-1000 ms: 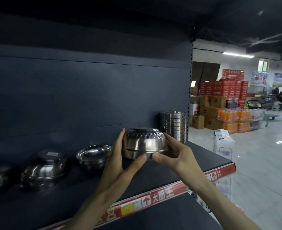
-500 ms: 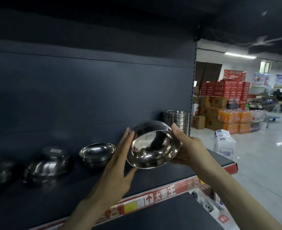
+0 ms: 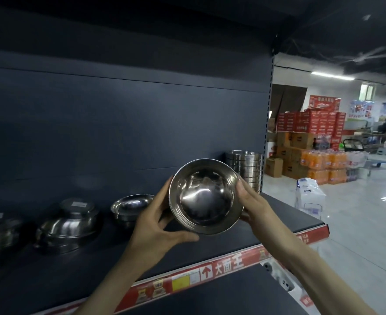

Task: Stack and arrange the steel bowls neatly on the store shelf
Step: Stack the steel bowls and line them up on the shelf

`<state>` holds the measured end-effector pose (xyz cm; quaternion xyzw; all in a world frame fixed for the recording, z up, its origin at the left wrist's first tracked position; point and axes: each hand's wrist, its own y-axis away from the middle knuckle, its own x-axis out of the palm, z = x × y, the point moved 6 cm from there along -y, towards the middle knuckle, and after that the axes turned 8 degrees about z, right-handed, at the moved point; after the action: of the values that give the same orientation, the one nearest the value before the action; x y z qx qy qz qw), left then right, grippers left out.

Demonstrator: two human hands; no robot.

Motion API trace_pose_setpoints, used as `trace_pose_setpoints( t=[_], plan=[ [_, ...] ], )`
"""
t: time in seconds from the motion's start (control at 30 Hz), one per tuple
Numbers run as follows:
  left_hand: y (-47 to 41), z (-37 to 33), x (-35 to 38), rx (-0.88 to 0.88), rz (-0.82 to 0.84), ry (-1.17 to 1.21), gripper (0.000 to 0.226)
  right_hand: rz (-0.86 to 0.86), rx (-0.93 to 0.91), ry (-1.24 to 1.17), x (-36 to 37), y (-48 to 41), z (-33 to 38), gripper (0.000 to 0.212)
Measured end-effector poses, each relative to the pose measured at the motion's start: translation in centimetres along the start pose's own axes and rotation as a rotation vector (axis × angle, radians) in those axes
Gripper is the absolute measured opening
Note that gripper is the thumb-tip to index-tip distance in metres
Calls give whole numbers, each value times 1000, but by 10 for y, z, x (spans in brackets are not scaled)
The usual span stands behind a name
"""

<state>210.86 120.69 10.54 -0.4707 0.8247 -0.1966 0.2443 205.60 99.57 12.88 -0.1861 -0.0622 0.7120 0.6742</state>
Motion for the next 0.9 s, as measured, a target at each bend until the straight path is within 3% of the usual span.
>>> trace_pose_setpoints(
  t=[0.1, 0.23, 0.33, 0.47, 0.6, 0.7, 0.77, 0.9],
  plan=[
    [-4, 4, -1, -41, 41, 110, 106, 71, -35, -39, 3, -1, -3, 112],
    [-8, 12, -3, -121, 32, 265, 71, 148, -60, 83, 10, 3, -5, 99],
    [-11, 16, 0, -160, 30, 284, 52, 55, -6, 63, 5, 0, -19, 105],
    [-14, 28, -3, -208, -3, 279, 63, 17, 40, 94, 4, -4, -31, 105],
    [-19, 40, -3, -237, -28, 274, 67, -35, 31, 56, 0, -14, -41, 69],
    [-25, 50, -4, -244, -53, 263, 73, -75, 0, 9, -7, -26, -52, 111],
    [-31, 55, -7, -232, -75, 246, 82, -91, -9, -15, -8, -34, -55, 121],
    [-54, 52, -14, -164, -144, 217, 78, -118, -63, -40, -11, -54, -50, 75]
  ],
)
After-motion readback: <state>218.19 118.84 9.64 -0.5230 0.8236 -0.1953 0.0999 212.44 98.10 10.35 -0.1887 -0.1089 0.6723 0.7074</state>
